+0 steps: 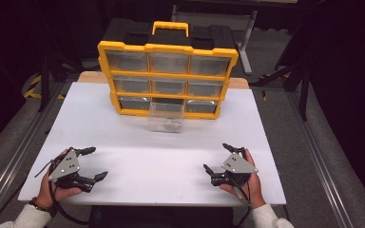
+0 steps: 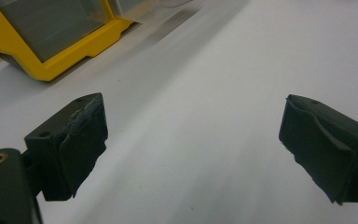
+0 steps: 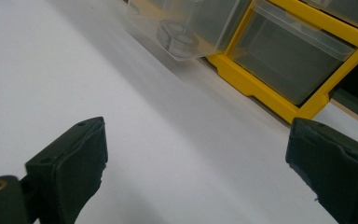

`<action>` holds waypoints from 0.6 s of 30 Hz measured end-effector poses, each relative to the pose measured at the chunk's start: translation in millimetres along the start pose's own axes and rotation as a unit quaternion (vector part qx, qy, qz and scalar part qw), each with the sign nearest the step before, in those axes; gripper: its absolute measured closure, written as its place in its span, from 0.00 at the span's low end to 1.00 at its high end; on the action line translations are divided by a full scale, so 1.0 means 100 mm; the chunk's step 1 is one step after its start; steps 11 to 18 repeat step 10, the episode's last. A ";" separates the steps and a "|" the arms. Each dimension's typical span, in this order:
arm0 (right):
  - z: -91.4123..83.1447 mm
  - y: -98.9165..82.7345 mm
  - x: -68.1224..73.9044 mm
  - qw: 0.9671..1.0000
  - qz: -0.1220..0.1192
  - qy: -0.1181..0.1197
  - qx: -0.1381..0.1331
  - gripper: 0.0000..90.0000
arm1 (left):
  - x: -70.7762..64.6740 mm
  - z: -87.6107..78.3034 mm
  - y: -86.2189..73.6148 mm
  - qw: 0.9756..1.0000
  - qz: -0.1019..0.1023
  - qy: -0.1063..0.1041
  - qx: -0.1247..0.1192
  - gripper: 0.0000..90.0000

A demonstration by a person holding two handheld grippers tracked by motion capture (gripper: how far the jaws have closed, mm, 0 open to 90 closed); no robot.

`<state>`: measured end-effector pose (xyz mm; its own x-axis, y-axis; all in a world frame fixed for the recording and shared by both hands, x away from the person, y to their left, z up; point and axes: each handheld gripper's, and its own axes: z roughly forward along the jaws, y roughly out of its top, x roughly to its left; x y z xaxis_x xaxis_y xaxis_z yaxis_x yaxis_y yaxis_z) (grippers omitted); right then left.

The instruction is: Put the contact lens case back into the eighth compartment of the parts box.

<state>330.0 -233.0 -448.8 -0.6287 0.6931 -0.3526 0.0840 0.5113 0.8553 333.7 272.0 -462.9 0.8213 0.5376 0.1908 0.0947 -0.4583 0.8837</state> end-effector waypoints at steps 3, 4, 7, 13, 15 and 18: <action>0.00 0.00 0.01 1.000 -0.002 0.002 0.000 0.07 | 0.00 0.00 0.00 1.000 -0.002 -0.001 0.001 0.10; 0.00 0.00 0.01 1.000 -0.002 0.001 0.000 0.07 | 0.00 0.00 0.00 1.000 -0.002 -0.001 0.001 0.10; 0.00 -0.01 0.00 1.000 0.001 0.001 0.000 0.07 | 0.01 0.01 0.00 1.000 0.000 0.000 0.002 0.10; 0.00 -0.01 -0.01 1.000 0.003 0.003 -0.001 0.07 | 0.01 0.02 0.00 1.000 -0.003 0.000 0.001 0.10; 0.00 -0.01 -0.01 1.000 0.003 0.003 -0.001 0.07 | 0.01 0.02 0.00 1.000 -0.003 0.000 0.001 0.10; 0.00 -0.01 -0.01 1.000 0.003 0.003 -0.001 0.07 | 0.01 0.02 0.00 1.000 -0.003 0.000 0.001 0.10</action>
